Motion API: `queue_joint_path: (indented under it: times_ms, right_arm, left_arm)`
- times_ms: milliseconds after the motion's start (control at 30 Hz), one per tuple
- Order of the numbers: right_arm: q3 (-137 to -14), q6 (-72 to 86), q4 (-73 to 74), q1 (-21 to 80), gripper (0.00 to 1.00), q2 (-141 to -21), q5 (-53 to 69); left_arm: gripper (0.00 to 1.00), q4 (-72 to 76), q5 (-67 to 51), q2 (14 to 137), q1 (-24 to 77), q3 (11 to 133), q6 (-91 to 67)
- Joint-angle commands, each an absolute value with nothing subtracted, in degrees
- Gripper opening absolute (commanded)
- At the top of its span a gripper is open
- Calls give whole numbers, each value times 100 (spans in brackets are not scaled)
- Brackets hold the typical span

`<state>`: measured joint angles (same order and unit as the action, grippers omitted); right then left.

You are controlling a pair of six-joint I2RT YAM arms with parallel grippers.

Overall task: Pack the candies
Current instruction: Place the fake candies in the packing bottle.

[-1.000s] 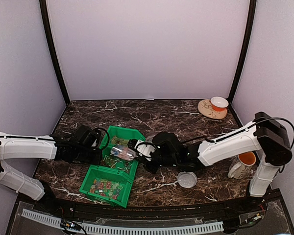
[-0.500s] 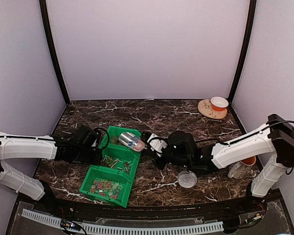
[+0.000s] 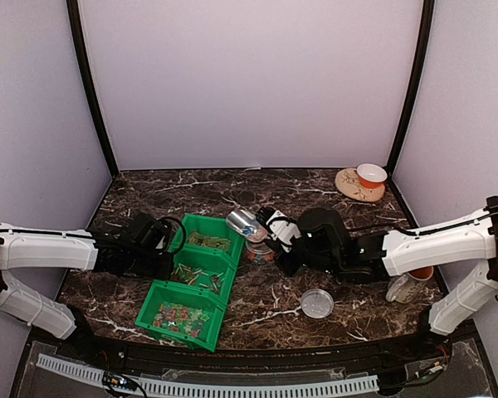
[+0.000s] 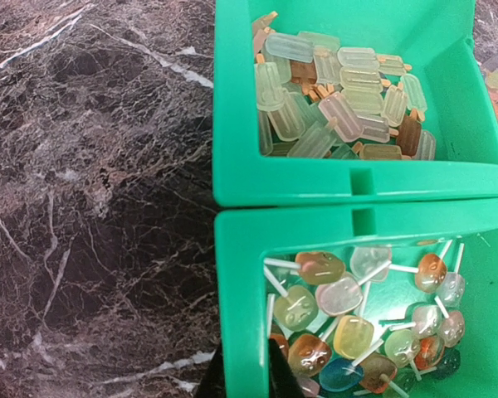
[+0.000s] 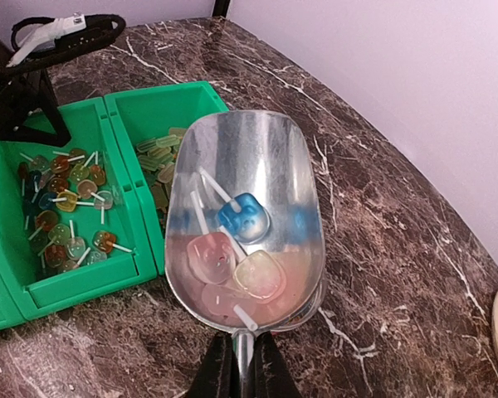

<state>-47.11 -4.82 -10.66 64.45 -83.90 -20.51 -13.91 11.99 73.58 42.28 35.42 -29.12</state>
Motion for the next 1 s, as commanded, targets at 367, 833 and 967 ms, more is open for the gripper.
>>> queue_joint_path:
  times_ms: [367,833,967]
  right_arm:
    - [-5435,48,1560,6401,0,-8083,-2742]
    - [-6345,141,3245,6383,0,-8539,-2906]
    - [-6548,103,3582,6351,0,-8739,-2893]
  left_arm:
    - [0,-1066,1184,7392,4298,3525,-2762]
    - [0,-988,1113,7484,4298,3560,-2764]
    - [0,-998,1122,7487,4298,3568,-2743]
